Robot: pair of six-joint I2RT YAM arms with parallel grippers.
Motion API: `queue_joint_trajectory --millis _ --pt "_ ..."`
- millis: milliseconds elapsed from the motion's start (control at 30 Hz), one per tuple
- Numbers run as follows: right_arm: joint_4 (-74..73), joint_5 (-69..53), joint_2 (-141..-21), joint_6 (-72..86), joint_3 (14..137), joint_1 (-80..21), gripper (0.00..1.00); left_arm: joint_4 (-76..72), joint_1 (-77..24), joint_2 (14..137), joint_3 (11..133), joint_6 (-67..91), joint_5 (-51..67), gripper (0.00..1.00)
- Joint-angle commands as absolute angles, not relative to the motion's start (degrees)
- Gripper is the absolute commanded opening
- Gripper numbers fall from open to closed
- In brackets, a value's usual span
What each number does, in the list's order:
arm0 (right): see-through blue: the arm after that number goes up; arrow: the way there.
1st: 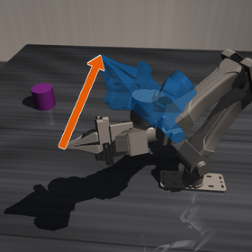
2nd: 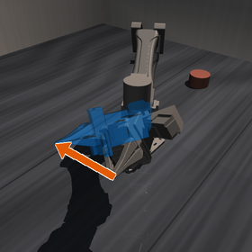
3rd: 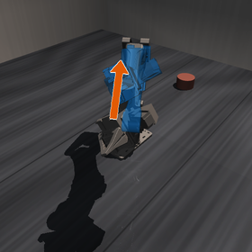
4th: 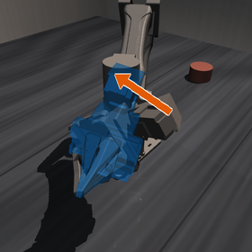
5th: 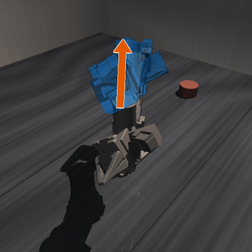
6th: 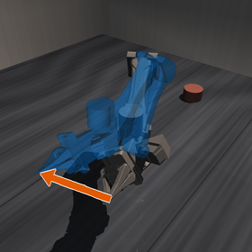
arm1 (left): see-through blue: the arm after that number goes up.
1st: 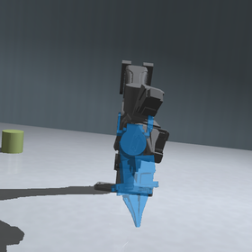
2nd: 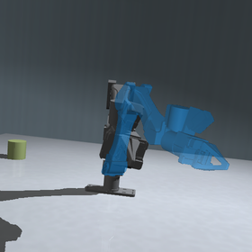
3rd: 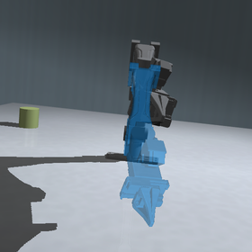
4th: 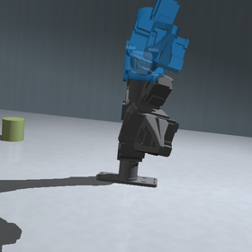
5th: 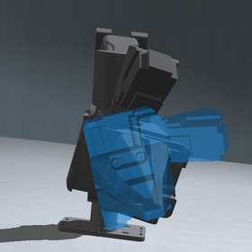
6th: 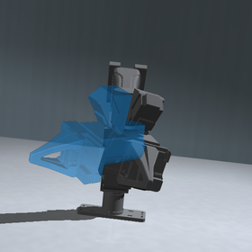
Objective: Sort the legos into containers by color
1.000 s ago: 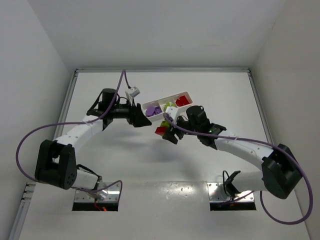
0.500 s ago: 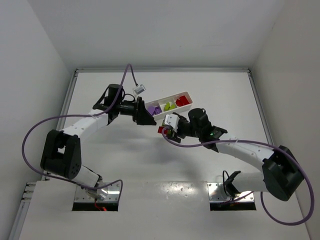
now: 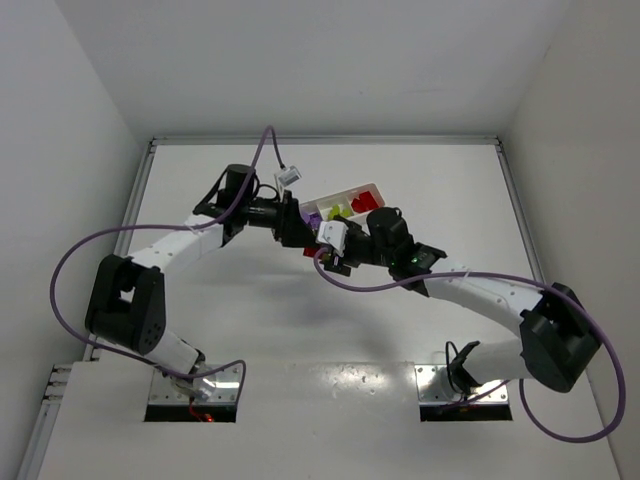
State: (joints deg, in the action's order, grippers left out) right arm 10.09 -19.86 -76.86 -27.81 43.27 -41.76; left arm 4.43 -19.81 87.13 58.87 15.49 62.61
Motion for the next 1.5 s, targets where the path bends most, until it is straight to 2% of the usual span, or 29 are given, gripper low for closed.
queue_joint_trajectory --millis 0,133,267,533,767,1367,1467 --pt "11.8 -21.0 -76.9 -28.7 45.8 -42.8 0.0 3.5 -20.7 87.3 61.4 14.7 60.9 0.72" --pt "11.3 -21.0 -77.4 -28.7 46.3 -43.3 0.0 3.5 -20.7 88.4 62.0 14.7 60.3 0.72" --pt "11.3 -21.0 -77.4 -29.2 46.3 -44.4 0.0 3.5 -21.2 88.9 62.5 14.7 60.3 0.68" --pt "11.3 -21.0 -76.3 -29.7 45.2 -44.9 0.0 3.5 -21.7 90.7 64.3 14.7 61.6 0.68" --pt "11.3 -20.5 -75.1 -29.7 44.1 -44.9 0.0 3.0 -21.7 91.8 64.9 15.2 66.3 0.75" --pt "10.2 -19.2 -74.0 -29.7 42.5 -44.9 0.0 2.5 -21.7 91.8 66.0 16.3 70.3 0.78" --pt "10.7 -18.0 -74.6 -29.7 43.1 -44.9 0.0 2.5 -21.7 91.8 66.0 15.8 68.9 0.69"
